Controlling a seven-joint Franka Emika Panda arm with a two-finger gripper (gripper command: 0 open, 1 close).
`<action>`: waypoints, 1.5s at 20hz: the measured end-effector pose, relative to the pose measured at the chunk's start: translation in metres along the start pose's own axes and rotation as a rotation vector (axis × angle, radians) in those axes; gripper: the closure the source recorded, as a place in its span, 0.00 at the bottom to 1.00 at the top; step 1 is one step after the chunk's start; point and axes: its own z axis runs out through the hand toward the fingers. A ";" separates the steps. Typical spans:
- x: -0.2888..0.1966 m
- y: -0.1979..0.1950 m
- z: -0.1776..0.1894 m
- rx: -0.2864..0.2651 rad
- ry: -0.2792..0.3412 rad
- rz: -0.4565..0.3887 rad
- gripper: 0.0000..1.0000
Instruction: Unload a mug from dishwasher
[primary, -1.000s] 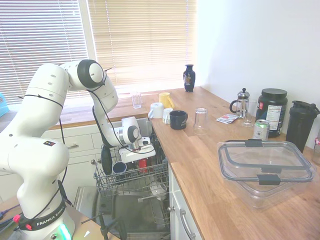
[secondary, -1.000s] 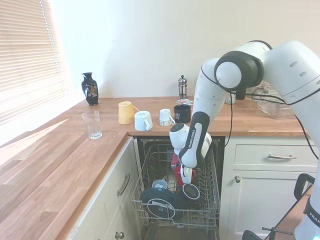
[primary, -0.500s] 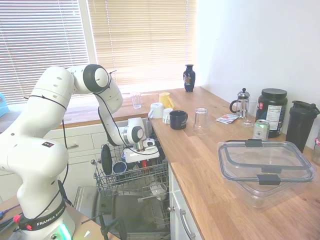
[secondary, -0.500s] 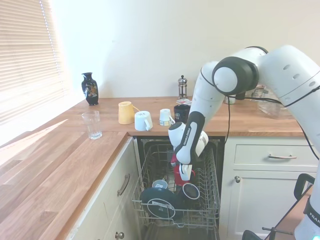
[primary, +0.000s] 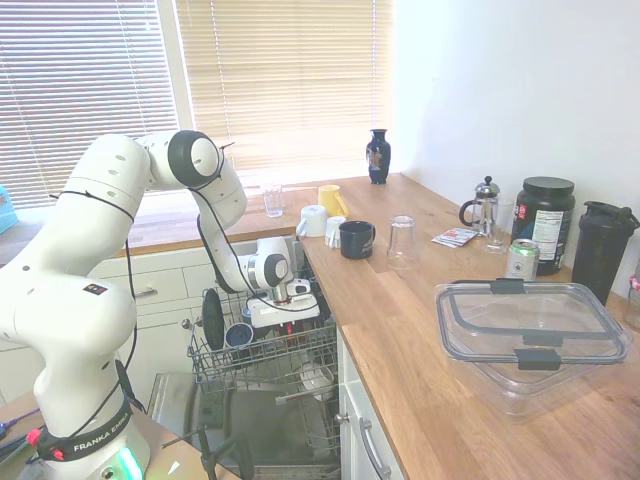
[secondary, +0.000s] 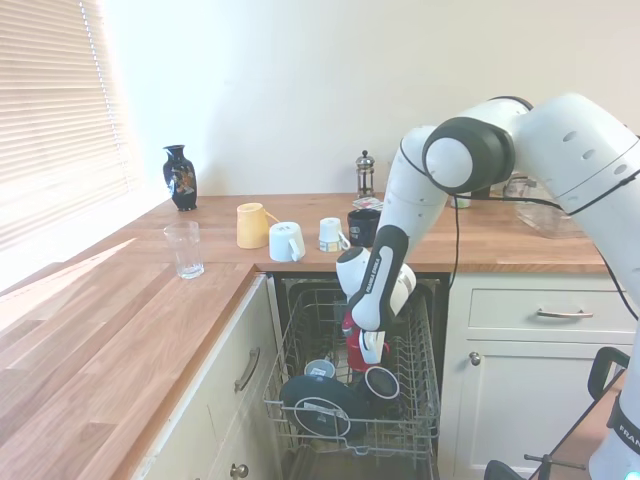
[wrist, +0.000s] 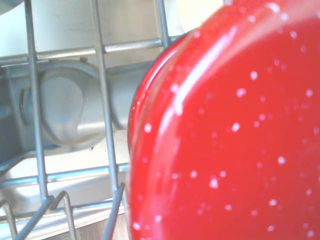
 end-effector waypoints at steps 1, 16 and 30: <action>0.000 0.000 0.000 0.000 0.001 0.000 1.00; -0.007 0.008 -0.055 -0.004 0.070 0.006 1.00; -0.016 0.012 -0.130 -0.004 0.164 0.031 1.00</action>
